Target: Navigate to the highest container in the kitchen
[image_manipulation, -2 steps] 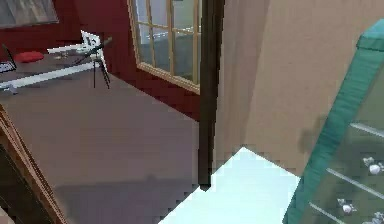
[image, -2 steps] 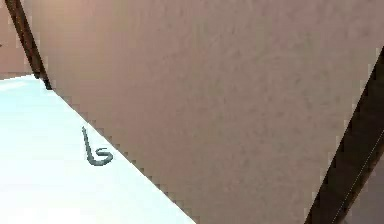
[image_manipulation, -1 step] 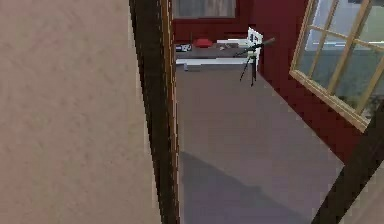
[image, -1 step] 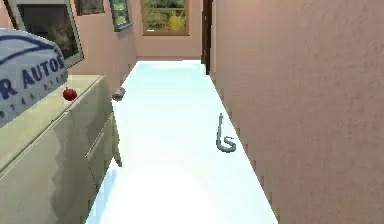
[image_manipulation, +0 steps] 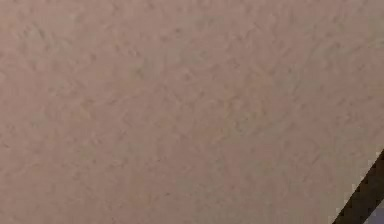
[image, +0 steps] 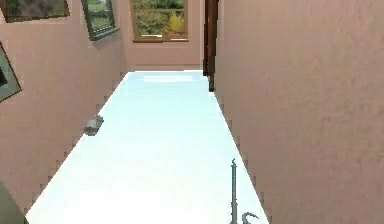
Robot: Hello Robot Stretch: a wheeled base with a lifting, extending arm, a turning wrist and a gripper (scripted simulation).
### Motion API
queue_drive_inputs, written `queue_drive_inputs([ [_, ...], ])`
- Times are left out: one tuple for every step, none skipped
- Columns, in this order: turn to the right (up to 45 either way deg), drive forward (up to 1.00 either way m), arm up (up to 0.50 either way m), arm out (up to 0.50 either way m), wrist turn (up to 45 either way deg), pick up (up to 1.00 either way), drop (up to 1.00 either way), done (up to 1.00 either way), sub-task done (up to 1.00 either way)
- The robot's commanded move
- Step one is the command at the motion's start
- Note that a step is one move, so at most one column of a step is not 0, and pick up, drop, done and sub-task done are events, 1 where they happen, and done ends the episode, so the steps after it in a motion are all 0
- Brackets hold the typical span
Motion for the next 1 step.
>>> queue_drive_inputs([
  [0.0, 1.00, 0.00, 0.00, 0.0, 0.00, 0.00, 0.00, 0.00],
])
